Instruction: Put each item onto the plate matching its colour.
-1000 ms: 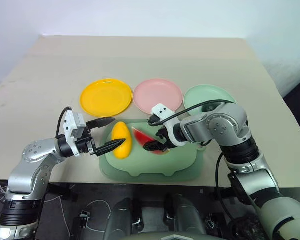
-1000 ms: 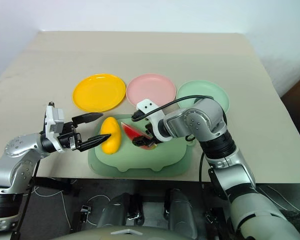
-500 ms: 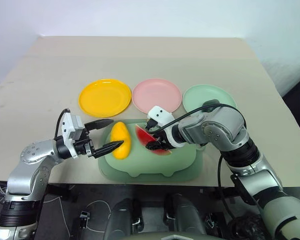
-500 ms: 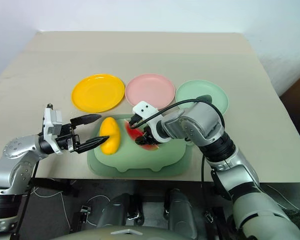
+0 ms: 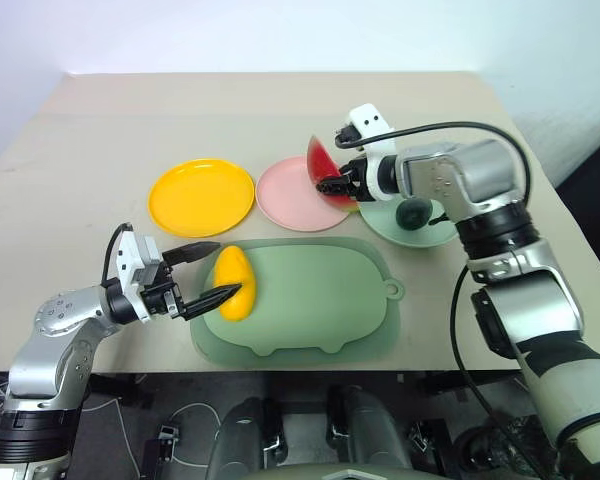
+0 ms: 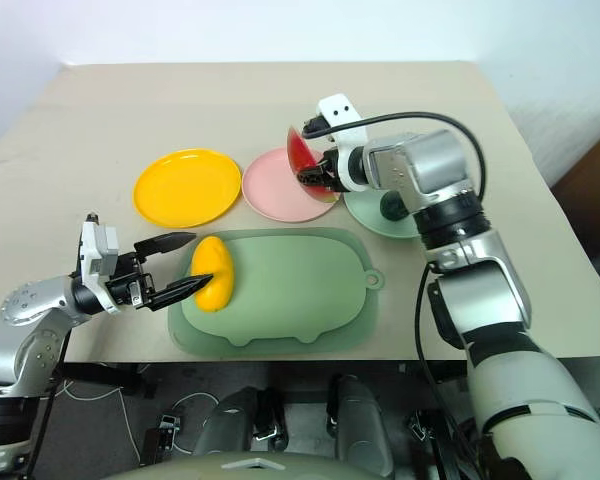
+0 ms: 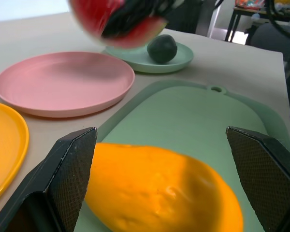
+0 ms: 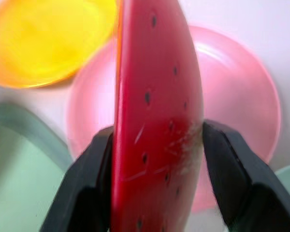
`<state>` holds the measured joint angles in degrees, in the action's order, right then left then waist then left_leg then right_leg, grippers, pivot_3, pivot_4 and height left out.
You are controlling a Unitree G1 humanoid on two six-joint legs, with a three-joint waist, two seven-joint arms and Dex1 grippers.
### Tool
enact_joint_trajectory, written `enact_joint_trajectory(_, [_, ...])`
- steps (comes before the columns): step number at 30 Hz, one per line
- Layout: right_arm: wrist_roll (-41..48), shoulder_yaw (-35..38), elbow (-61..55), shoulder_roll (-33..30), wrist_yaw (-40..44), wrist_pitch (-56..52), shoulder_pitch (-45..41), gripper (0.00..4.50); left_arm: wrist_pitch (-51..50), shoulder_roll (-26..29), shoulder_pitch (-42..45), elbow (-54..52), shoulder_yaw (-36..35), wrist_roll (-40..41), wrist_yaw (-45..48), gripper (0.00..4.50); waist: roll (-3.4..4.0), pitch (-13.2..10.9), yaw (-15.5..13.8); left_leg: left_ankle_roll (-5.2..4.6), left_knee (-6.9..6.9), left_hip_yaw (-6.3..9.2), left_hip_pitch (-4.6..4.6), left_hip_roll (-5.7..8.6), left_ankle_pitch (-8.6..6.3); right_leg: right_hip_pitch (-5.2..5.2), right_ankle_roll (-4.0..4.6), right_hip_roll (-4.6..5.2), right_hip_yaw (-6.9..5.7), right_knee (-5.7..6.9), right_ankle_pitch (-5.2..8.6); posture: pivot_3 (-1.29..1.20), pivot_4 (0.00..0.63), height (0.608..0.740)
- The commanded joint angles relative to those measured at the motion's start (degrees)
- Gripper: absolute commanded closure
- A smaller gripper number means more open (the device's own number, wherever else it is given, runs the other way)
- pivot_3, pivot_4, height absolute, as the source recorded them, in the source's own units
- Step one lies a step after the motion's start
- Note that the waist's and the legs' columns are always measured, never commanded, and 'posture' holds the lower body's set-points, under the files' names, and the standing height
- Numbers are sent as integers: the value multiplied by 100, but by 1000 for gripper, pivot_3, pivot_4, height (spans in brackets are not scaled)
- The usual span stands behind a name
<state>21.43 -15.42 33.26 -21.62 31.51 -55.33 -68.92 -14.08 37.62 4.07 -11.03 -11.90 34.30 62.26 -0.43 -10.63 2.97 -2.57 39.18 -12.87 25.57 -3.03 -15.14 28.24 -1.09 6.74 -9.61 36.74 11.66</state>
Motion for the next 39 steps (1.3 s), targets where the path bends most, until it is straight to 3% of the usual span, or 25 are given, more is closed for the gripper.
enact_joint_trajectory(1, [-486,46,1159,450,174,949,-578,2241,148,24,-26,-115,-113,3,0,0,-1,-1,19,-1,1,-6,-1,2,1,8,-2,1,5,17,1,0,150,696])
enact_joint_trajectory(12, [-1281,508,3337,1394,88,2320,-1084,2241,159,41,-156,-267,-144,23,-103,0,0,-1,105,5,4,-4,-6,4,2,12,-5,5,7,40,5,0,150,696])
enact_joint_trajectory(18, [-1473,806,3537,1409,140,2909,-1081,140,72,74,-174,-388,-152,55,-196,0,0,-1,105,5,4,-3,-6,4,3,12,-5,6,11,42,5,0,150,696])
enact_joint_trajectory(23, [-1339,1103,3128,1153,738,2731,-1210,39,-8,89,-110,-434,-126,62,-258,0,0,-1,103,5,5,-2,-7,4,3,12,-5,6,14,43,5,0,150,696])
enact_joint_trajectory(26, [-1197,1217,2167,734,1287,2476,-907,39,-113,81,29,-481,-72,70,-337,0,1,-2,77,5,8,2,-4,6,3,10,-5,7,14,42,5,0,150,696])
enact_joint_trajectory(30, [-587,1464,-441,200,1814,1781,246,39,-43,90,98,-300,-85,14,-251,0,-3,2,55,5,10,12,-9,7,2,2,-5,13,12,36,5,0,150,696])
enact_joint_trajectory(39, [353,2177,-3626,-369,1679,1278,2433,39,114,68,90,-114,-100,-20,-127,0,-2,1,38,10,13,13,-14,6,6,1,-3,12,12,45,5,0,150,696])
